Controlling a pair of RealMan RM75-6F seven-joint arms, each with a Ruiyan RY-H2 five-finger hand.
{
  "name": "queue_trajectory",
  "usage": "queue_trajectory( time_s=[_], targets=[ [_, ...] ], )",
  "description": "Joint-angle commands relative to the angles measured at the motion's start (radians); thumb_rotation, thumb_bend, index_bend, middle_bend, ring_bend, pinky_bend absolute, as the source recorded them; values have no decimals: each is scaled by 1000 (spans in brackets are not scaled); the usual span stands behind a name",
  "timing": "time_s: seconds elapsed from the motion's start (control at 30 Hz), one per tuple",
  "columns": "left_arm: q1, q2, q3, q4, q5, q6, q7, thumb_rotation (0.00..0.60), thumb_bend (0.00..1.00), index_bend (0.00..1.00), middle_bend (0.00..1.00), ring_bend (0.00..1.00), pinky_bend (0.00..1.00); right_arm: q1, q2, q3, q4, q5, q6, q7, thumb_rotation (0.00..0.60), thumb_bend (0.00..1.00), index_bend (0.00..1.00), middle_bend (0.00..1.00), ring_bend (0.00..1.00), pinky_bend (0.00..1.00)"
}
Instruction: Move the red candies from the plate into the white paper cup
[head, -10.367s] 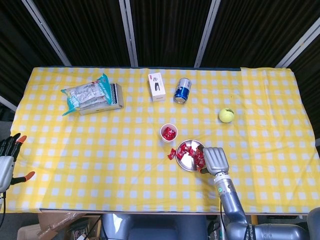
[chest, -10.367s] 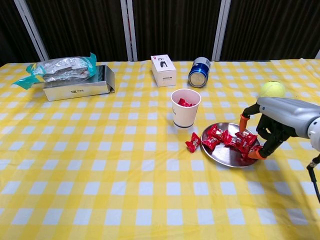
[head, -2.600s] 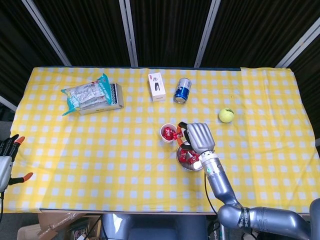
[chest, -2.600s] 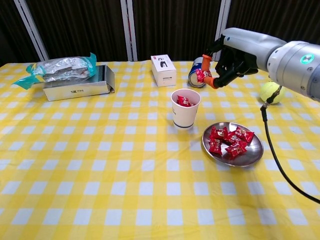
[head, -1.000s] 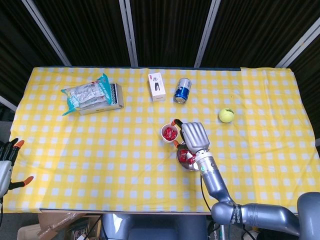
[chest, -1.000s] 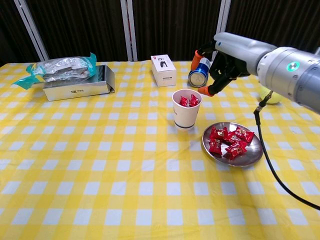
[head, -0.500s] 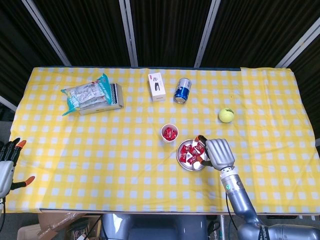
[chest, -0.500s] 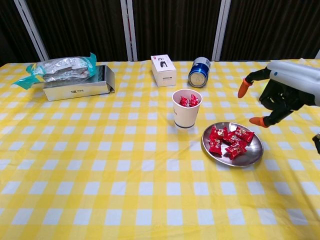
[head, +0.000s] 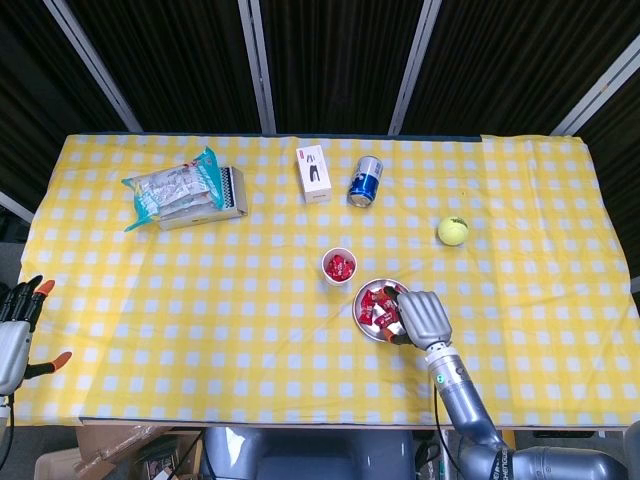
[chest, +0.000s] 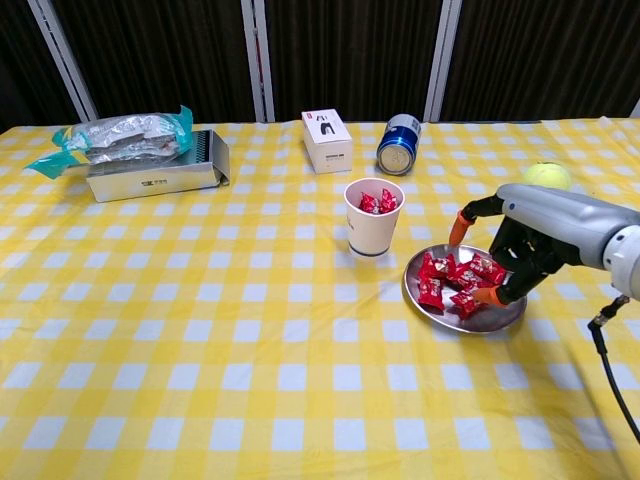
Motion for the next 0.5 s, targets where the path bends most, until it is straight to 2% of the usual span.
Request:
queue_trajectory(
  time_s=[0.03, 0.2, 0.33, 0.5],
  targets=[
    [1, 1, 0, 5, 0, -1, -8, 600, 72, 0, 0, 0, 0, 11, -24, 9, 36, 25, -26, -11, 600, 300, 334, 865, 851, 947],
    [0, 8, -2, -6, -2, -4, -8, 600, 72, 0, 0, 0, 0, 17, -43, 25, 73, 58, -47, -10, 600, 300, 336, 865, 851, 947],
    [1, 4, 0, 4, -7, -8, -11, 600, 72, 0, 0, 0, 0, 14, -56, 26, 109, 68, -63, 2, 600, 299, 395, 865, 851, 947],
    [1, 7, -1, -1, -4, -5, -12, 600, 72, 0, 0, 0, 0, 9, -67, 28, 135, 69, -76, 19, 600, 299, 416, 865, 851, 947]
  ],
)
